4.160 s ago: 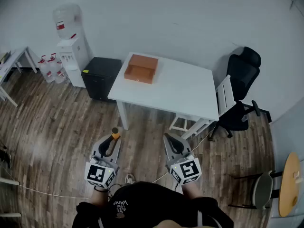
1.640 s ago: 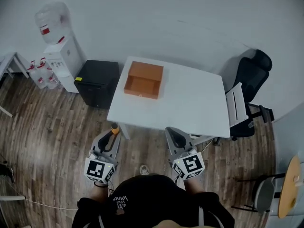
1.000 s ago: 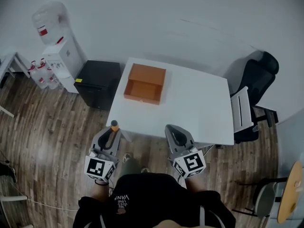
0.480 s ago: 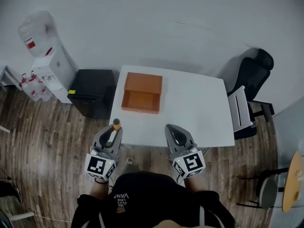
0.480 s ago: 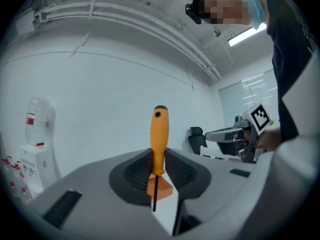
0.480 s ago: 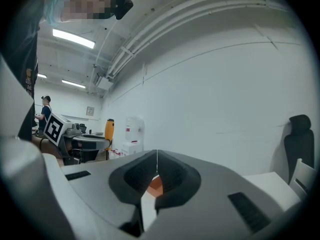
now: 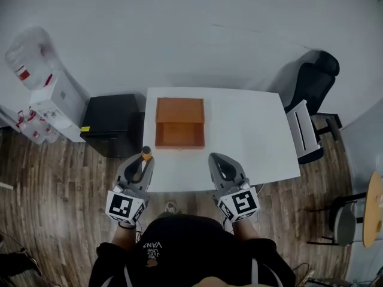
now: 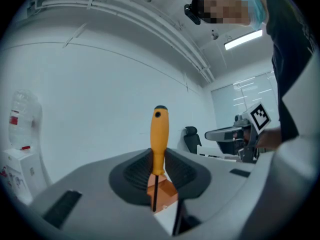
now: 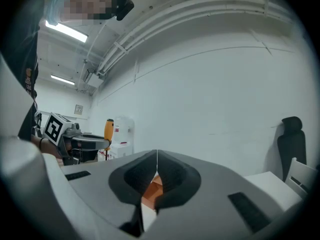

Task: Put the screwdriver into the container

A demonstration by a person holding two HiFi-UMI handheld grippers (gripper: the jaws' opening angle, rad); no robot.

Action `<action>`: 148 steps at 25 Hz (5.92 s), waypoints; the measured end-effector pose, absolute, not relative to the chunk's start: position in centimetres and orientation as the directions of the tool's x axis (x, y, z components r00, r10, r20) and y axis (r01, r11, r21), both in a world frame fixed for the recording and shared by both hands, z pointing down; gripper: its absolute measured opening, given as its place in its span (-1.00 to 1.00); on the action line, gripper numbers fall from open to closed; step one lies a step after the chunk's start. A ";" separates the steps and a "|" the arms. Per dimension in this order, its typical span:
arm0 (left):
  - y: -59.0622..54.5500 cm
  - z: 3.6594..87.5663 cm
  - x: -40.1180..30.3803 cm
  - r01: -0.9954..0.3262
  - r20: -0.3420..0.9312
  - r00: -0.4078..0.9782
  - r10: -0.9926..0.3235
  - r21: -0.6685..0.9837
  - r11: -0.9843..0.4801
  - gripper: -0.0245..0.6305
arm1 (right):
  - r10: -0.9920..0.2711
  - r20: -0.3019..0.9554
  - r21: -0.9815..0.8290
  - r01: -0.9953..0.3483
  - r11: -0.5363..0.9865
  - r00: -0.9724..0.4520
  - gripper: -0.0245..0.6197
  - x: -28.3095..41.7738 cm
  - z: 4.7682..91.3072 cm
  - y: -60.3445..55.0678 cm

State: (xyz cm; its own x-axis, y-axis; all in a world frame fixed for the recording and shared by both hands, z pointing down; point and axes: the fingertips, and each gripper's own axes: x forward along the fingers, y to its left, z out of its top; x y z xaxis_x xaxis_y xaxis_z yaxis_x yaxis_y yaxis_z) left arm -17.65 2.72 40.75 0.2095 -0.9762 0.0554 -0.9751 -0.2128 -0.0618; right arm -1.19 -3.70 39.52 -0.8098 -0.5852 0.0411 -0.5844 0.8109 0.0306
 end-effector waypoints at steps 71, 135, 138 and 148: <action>-18.1 43.8 -19.2 -0.932 0.097 0.321 -0.942 -0.146 -0.333 -0.68 | -0.675 0.181 -0.013 -0.688 0.726 -0.715 -0.89 0.0 43.4 -19.0; -19.1 62.3 -16.4 -0.823 0.545 0.389 -0.743 -0.157 -0.546 -0.68 | -0.742 0.182 -0.033 -0.759 0.651 -0.645 -0.89 2.1 45.2 -19.1; -19.1 63.0 -16.3 -0.817 0.562 0.391 -0.728 -0.153 -0.557 -0.68 | -0.746 0.187 -0.037 -0.764 0.645 -0.639 -0.89 2.3 45.3 -19.1; -18.9 64.8 -16.1 -0.805 0.609 0.390 -0.691 -0.138 -0.577 -0.68 | -0.749 0.184 -0.041 -0.766 0.641 -0.637 -0.89 2.6 45.3 -19.0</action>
State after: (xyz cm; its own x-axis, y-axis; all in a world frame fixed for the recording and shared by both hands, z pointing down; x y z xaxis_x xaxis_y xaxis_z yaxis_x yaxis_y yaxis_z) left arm -16.12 -18.90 64.80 0.3898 -0.6907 0.6091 -0.8053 -0.5765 -0.1384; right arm 2.58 -19.02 45.32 -0.6365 -0.7490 0.1838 -0.7663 0.6412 -0.0411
